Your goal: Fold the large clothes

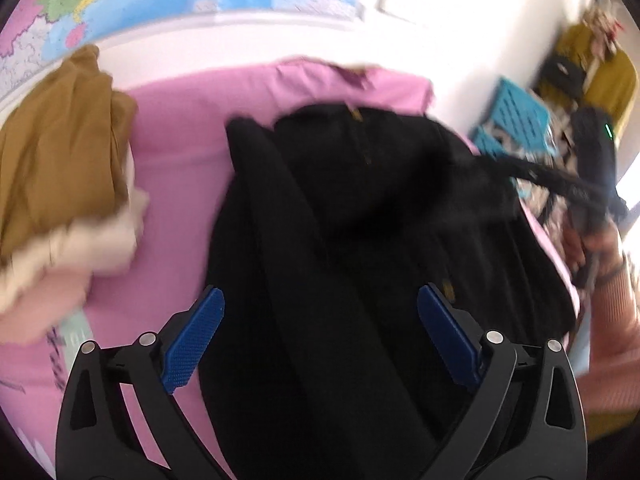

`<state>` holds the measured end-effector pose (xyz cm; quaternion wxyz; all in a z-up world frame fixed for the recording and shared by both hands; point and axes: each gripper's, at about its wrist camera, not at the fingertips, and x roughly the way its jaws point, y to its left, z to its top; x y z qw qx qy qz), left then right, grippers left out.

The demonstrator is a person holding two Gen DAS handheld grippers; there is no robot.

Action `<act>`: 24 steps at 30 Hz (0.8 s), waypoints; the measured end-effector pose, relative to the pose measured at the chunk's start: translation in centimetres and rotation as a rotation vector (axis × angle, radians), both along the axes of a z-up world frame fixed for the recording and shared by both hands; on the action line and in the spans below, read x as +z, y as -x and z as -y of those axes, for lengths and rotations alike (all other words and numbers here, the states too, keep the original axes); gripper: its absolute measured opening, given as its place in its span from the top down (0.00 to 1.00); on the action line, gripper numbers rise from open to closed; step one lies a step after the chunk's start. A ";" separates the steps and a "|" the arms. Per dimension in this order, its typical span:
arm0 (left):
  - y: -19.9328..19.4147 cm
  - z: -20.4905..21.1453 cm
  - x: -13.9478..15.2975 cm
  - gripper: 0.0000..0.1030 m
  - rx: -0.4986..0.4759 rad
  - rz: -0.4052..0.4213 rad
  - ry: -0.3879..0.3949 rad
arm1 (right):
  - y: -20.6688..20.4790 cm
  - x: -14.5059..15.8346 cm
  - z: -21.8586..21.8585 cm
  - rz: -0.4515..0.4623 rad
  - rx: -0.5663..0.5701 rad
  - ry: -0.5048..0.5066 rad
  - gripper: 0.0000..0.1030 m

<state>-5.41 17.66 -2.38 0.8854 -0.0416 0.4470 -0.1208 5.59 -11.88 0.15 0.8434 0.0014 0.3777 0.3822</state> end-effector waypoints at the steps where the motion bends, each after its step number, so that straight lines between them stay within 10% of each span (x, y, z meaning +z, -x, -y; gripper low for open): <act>1: 0.9 0.4 -0.7 0.06 -0.011 -0.019 -0.016 | 0.5 -0.3 -1.5 0.000 0.045 0.006 0.45; 4: 2.8 1.3 -2.3 0.13 -0.014 -0.047 -0.073 | 1.7 -1.0 -5.5 0.006 0.143 0.033 0.45; 7: 3.1 0.9 -3.5 0.66 0.014 -0.087 -0.121 | 2.3 -1.4 -8.3 0.018 0.196 0.067 0.42; 11: 2.5 -3.0 -1.1 0.88 0.109 -0.022 -0.113 | 2.2 -1.5 -11.0 0.057 0.216 0.107 0.42; 18: 1.3 -12.8 3.4 0.88 0.489 0.042 -0.248 | -0.5 -1.8 -15.1 0.056 0.205 0.127 0.42; 22: 3.5 -10.7 4.2 0.36 0.378 0.116 -0.218 | -2.9 -3.6 -16.9 -0.013 0.194 0.148 0.41; 24: 4.8 -7.7 3.8 0.27 0.245 0.142 -0.184 | -3.9 -4.4 -17.7 -0.045 0.168 0.155 0.41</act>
